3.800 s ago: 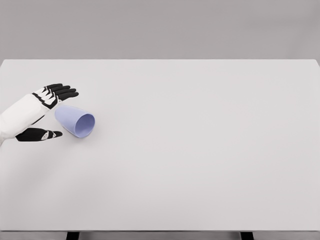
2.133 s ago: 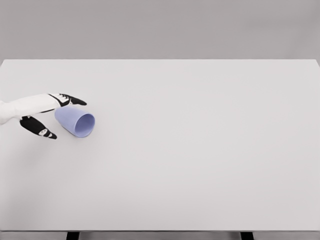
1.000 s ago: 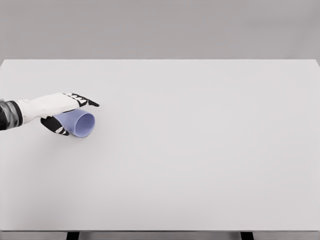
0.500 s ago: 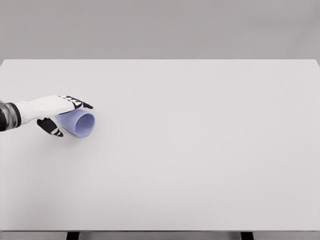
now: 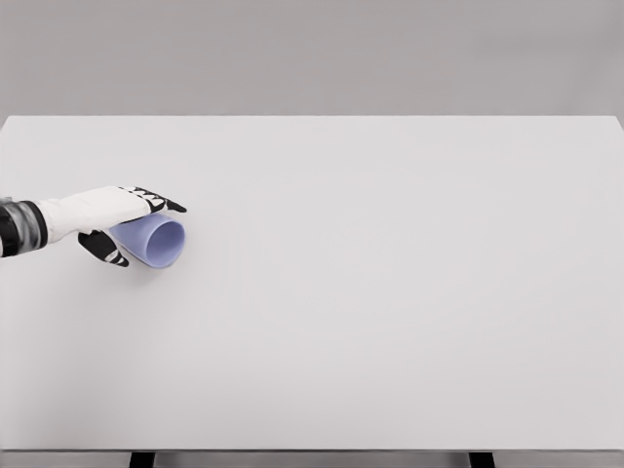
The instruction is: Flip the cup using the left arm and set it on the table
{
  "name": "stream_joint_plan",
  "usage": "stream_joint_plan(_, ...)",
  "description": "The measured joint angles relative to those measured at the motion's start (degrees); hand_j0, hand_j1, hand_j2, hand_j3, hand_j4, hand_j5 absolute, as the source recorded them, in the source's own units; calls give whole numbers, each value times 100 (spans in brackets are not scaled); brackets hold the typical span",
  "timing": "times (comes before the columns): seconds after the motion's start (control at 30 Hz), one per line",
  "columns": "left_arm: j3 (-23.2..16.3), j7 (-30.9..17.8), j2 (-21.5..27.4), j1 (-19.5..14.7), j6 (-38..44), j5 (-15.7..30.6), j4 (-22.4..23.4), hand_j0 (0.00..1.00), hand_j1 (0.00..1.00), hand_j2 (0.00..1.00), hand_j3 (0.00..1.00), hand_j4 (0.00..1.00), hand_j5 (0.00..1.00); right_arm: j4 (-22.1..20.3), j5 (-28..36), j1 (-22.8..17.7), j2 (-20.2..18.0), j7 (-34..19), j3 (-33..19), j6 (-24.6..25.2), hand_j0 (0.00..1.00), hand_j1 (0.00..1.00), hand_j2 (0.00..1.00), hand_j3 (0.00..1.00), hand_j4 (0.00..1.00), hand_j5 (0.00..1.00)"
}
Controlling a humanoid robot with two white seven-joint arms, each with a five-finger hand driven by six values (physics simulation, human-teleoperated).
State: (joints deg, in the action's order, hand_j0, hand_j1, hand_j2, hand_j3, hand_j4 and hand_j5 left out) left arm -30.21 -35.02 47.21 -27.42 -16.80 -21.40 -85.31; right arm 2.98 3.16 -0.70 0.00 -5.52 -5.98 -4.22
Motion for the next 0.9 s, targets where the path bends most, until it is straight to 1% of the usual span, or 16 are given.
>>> stream_joint_plan(0.37, -5, 0, -98, 9, 6, -118, 13, 97, 97, 97, 97, 97, 97, 0, 0, 0, 0, 0, 0, 0, 100, 100, 100, 100, 100, 100)
stream_joint_plan(0.47, -12, 0, -114, 9, 40, -130, 14, 91, 91, 91, 91, 91, 91, 0, 0, 0, 0, 0, 0, 0, 100, 100, 100, 100, 100, 100)
stream_joint_plan(0.5, -15, 0, -119, 18, 50, -131, 14, 86, 86, 86, 86, 86, 86, 0, 0, 0, 0, 1, 0, 0, 100, 100, 100, 100, 100, 100)
stream_joint_plan(0.7, -35, 0, -137, 35, 158, -122, 15, 79, 79, 79, 79, 79, 79, 0, 0, 0, 0, 0, 0, 0, 100, 100, 100, 100, 100, 100)
stream_joint_plan(0.83, -38, 1, -157, 44, 194, -102, 11, 70, 70, 70, 70, 70, 70, 0, 0, 0, 0, 1, 0, 0, 100, 100, 100, 100, 100, 100)
stream_joint_plan(0.9, -30, 1, -161, 35, 200, -86, 9, 68, 68, 68, 68, 68, 68, 0, 0, 0, 0, 0, 0, 0, 100, 100, 100, 100, 100, 100)
